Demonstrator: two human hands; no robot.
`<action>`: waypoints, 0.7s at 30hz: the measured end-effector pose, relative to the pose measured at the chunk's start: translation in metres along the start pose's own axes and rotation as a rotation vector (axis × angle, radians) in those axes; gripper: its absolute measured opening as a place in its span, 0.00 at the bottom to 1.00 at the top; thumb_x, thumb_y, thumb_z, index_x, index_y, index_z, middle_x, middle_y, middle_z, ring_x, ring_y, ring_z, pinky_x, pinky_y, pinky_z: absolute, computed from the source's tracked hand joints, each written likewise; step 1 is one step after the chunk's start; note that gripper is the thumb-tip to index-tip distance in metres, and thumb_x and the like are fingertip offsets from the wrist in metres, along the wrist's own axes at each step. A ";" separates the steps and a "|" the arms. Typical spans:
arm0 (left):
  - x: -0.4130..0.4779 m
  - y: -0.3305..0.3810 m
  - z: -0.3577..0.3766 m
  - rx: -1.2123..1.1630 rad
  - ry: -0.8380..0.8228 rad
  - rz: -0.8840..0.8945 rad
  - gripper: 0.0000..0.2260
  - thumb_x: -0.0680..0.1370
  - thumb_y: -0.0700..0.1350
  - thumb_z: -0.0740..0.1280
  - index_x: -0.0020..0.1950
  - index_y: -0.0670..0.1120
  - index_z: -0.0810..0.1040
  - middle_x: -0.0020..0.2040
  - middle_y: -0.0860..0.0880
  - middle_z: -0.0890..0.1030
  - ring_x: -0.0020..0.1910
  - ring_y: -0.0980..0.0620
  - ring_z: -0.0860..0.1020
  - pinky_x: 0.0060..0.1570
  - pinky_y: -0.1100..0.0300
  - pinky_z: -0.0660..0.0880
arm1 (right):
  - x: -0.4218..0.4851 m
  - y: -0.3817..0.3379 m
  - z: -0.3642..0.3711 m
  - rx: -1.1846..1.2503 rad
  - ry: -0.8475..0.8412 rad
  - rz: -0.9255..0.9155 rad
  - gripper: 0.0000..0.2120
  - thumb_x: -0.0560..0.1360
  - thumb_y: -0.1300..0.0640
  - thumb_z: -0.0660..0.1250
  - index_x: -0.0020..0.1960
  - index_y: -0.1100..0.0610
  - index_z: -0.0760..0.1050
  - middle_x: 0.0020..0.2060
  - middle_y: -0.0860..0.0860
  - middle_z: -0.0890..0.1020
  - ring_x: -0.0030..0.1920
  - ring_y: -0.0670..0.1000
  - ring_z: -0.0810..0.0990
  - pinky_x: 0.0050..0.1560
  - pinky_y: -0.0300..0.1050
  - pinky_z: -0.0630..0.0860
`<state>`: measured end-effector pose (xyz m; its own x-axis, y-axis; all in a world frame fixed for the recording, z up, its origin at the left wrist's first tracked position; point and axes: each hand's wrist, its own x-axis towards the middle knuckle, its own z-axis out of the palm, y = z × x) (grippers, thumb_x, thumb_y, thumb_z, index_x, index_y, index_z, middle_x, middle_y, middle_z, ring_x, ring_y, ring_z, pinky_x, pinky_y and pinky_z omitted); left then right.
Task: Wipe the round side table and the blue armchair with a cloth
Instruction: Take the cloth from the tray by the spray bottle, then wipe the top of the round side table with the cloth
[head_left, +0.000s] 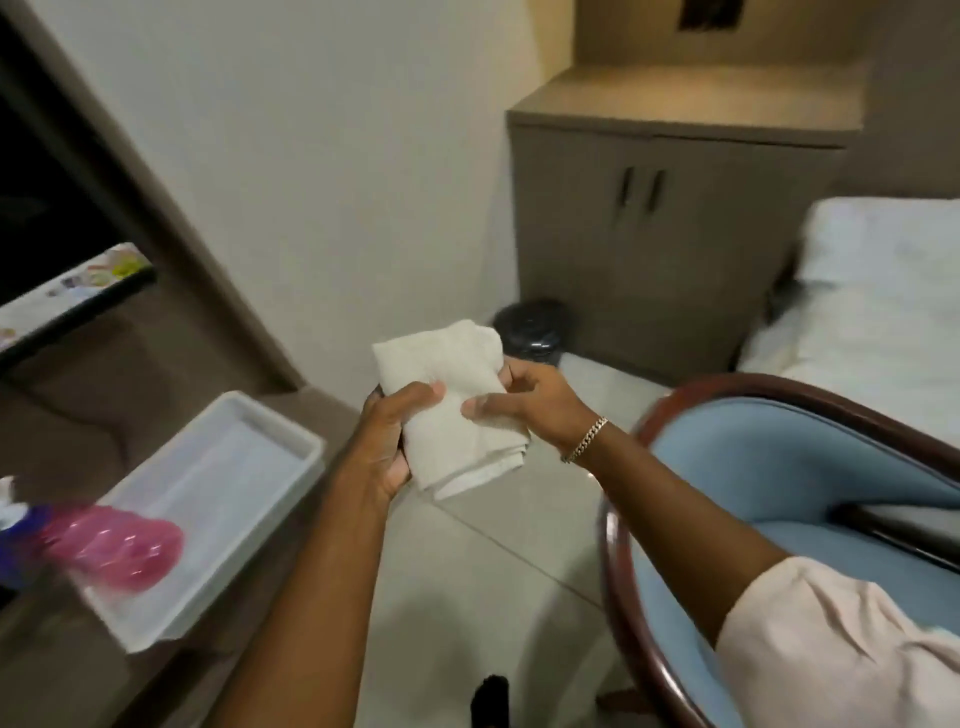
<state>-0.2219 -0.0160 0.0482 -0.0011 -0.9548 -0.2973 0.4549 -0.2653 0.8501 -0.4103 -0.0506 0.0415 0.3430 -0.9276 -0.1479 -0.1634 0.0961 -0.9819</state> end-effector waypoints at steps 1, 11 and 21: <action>-0.003 -0.016 0.035 0.041 -0.057 -0.034 0.35 0.67 0.37 0.72 0.74 0.38 0.69 0.72 0.30 0.72 0.71 0.28 0.70 0.69 0.26 0.65 | -0.028 0.009 -0.031 0.031 0.053 0.006 0.19 0.64 0.57 0.81 0.40 0.64 0.72 0.42 0.62 0.80 0.43 0.60 0.80 0.46 0.53 0.79; -0.032 -0.229 0.306 0.333 -0.271 -0.250 0.14 0.72 0.38 0.73 0.57 0.42 0.82 0.49 0.44 0.88 0.48 0.43 0.86 0.44 0.50 0.84 | -0.270 0.112 -0.245 -0.131 0.846 0.112 0.14 0.68 0.54 0.79 0.39 0.53 0.73 0.32 0.43 0.74 0.30 0.40 0.69 0.31 0.30 0.67; -0.124 -0.457 0.473 0.769 -0.506 -0.436 0.12 0.73 0.32 0.70 0.51 0.46 0.79 0.51 0.44 0.84 0.44 0.48 0.82 0.52 0.49 0.82 | -0.476 0.249 -0.367 -0.102 1.205 0.490 0.35 0.70 0.58 0.76 0.73 0.57 0.65 0.67 0.56 0.77 0.64 0.56 0.77 0.60 0.41 0.76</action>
<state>-0.8509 0.1598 -0.0980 -0.4874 -0.6518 -0.5810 -0.3710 -0.4477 0.8136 -0.9535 0.2827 -0.0892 -0.8028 -0.5480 -0.2350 -0.1216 0.5363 -0.8353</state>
